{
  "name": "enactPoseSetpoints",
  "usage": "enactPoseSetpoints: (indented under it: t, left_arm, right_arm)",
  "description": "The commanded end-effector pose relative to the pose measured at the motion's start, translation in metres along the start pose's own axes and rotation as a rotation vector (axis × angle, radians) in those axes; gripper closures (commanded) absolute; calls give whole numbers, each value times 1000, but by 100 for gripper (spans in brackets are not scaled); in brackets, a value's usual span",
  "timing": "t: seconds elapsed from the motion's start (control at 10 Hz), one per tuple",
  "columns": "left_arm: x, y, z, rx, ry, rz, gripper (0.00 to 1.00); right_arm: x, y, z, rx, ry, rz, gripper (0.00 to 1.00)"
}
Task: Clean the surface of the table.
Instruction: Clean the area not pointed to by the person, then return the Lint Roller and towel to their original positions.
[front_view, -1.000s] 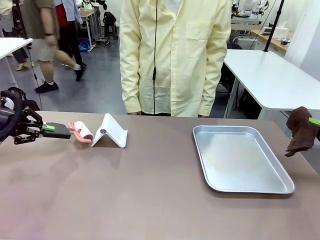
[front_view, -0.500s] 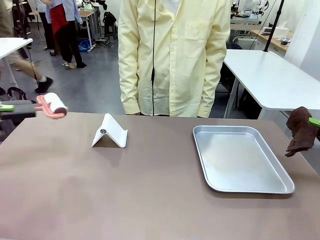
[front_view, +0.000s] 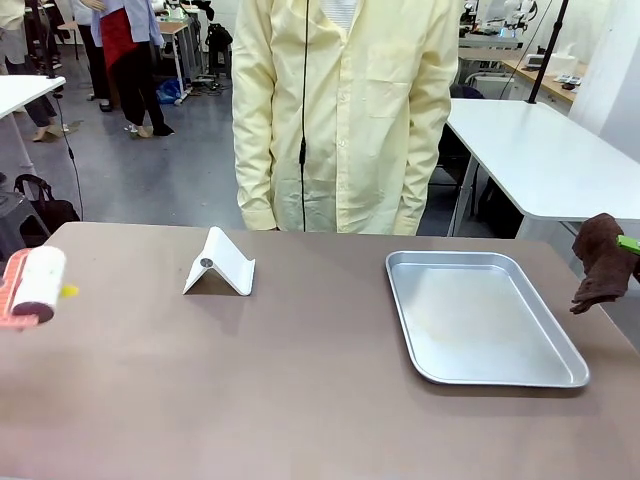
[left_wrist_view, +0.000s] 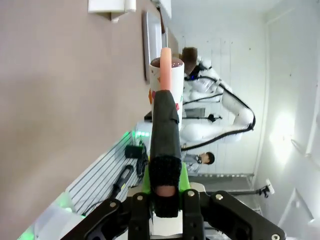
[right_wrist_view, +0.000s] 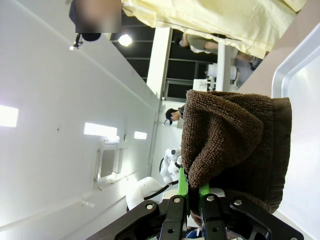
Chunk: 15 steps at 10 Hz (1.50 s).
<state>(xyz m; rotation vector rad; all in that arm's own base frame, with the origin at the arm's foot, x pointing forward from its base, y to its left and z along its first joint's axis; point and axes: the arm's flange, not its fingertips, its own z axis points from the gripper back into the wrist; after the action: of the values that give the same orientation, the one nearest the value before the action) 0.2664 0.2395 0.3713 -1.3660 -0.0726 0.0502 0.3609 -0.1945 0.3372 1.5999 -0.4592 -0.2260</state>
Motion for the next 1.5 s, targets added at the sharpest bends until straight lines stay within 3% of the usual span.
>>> enactPoseSetpoints:
  t: [0.0,0.2,1.4]
  left_arm:
    - [-5,12,9,44,102,-49,78]
    - [-6,7,2,26,49,-8,78]
    - [-6,7,2,26,49,-8,78]
  right_arm:
    - [-1,4,1,7,4,7,91]
    - [-1,4,1,7,4,7,91]
    - [-1,4,1,7,4,7,91]
